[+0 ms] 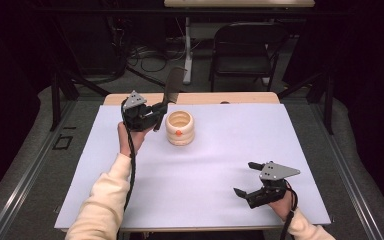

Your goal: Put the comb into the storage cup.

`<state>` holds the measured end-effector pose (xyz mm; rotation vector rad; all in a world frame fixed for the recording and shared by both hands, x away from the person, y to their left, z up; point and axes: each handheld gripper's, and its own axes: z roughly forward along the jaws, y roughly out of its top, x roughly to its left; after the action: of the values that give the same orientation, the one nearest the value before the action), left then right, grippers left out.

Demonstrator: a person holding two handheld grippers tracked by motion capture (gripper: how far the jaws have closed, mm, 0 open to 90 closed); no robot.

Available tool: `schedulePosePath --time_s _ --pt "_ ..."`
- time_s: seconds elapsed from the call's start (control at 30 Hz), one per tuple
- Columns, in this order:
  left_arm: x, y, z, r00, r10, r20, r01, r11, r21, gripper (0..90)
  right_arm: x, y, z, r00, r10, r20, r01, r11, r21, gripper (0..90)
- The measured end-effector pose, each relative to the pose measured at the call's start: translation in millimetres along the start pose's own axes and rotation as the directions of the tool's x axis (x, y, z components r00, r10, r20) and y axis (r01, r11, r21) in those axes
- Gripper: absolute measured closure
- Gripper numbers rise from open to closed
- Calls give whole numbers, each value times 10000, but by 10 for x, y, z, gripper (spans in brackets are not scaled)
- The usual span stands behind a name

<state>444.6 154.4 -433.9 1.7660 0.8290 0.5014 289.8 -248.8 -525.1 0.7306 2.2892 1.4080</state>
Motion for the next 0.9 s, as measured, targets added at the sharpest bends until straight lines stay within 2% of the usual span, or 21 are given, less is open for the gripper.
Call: schedulePosePath --time_s 0.7,0.9 --pt "4 89 108 9998 54 184 -48 9995 -300 728 -8 1 -5 9999 94 34 -94 10000 -13 1" --pt "-18 114 135 9998 87 186 -77 9986 -514 728 -15 1 -9 10000 15 69 -15 10000 -28 1"
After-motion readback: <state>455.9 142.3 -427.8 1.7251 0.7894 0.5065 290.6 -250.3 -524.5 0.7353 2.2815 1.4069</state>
